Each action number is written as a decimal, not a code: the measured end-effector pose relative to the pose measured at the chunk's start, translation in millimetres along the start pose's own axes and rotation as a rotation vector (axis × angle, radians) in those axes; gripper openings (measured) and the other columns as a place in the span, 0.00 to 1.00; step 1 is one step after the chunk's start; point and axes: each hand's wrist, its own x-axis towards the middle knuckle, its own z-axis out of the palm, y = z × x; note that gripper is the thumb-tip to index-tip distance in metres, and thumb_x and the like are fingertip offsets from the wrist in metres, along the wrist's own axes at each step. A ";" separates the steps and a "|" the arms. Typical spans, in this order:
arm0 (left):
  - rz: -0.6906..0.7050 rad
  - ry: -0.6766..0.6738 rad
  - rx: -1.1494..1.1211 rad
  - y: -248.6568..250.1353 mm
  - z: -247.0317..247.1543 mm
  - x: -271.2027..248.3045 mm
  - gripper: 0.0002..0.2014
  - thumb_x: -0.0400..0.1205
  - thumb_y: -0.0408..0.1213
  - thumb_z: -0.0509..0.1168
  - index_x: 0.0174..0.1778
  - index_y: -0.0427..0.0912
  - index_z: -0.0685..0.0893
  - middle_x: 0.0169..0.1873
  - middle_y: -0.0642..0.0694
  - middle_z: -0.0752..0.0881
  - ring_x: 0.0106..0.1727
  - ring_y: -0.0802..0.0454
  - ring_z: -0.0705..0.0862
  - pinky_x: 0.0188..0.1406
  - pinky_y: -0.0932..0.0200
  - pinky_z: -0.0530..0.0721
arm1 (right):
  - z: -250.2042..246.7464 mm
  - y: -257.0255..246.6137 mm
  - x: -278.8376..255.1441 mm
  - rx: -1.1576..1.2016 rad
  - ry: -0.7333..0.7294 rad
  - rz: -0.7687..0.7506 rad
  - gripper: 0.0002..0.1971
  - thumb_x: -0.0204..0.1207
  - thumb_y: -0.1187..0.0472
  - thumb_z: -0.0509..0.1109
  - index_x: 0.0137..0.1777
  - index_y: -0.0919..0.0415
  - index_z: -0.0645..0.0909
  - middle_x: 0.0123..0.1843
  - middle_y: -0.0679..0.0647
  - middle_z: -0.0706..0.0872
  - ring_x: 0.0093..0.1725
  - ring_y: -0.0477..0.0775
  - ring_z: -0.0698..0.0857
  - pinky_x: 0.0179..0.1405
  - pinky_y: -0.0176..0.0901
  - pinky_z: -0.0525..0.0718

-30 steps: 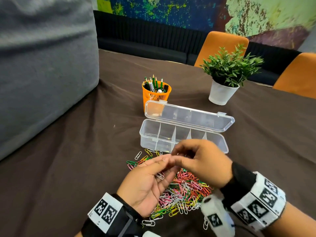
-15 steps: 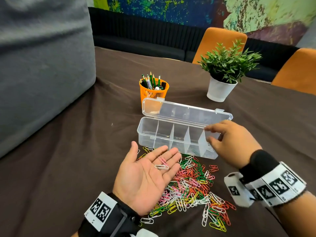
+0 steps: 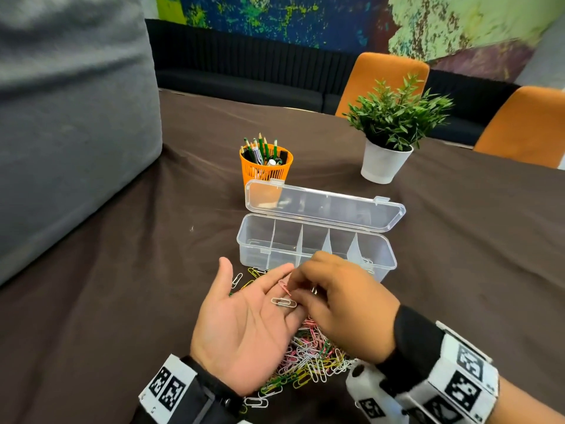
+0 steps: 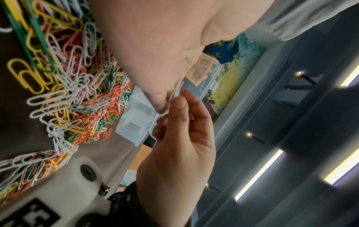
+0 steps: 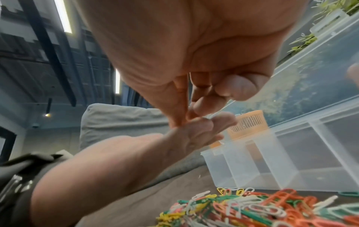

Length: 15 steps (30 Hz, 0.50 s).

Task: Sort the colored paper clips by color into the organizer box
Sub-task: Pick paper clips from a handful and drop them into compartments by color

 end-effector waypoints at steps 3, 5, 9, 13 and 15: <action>-0.011 0.001 0.022 -3.4 3.6 -2.8 0.49 0.83 0.69 0.53 0.80 0.24 0.66 0.68 0.34 0.78 0.66 0.42 0.79 0.74 0.55 0.69 | 0.0 -1.3 -1.9 -0.025 -0.044 -0.044 0.08 0.78 0.52 0.66 0.52 0.44 0.85 0.47 0.41 0.79 0.47 0.44 0.81 0.47 0.43 0.82; -0.028 -0.010 0.034 -4.1 2.8 -3.4 0.47 0.84 0.68 0.52 0.81 0.25 0.65 0.68 0.35 0.80 0.66 0.44 0.80 0.73 0.53 0.71 | 2.4 -3.1 -4.5 -0.079 -0.045 -0.091 0.07 0.78 0.52 0.64 0.50 0.45 0.84 0.48 0.42 0.78 0.45 0.47 0.82 0.44 0.48 0.83; -0.042 -0.140 0.059 -5.3 2.6 -2.3 0.47 0.86 0.68 0.44 0.86 0.30 0.44 0.78 0.32 0.72 0.75 0.41 0.75 0.72 0.50 0.71 | 6.5 -4.2 -11.9 -0.030 -0.056 -0.068 0.08 0.78 0.49 0.65 0.50 0.48 0.84 0.52 0.43 0.75 0.47 0.47 0.80 0.49 0.42 0.81; -0.061 -0.149 0.155 -9.6 8.4 -1.7 0.40 0.90 0.59 0.45 0.85 0.28 0.50 0.70 0.31 0.78 0.73 0.40 0.76 0.73 0.50 0.71 | 13.1 -9.0 -21.5 0.070 -0.018 -0.022 0.06 0.78 0.50 0.66 0.48 0.49 0.81 0.52 0.42 0.73 0.49 0.45 0.78 0.53 0.40 0.80; -0.070 0.057 0.171 -9.6 10.1 1.8 0.32 0.87 0.50 0.59 0.80 0.28 0.69 0.60 0.30 0.84 0.65 0.41 0.81 0.73 0.50 0.75 | 3.1 -5.4 -24.2 0.130 0.059 -0.007 0.03 0.76 0.52 0.66 0.45 0.48 0.80 0.48 0.41 0.76 0.45 0.40 0.78 0.49 0.38 0.80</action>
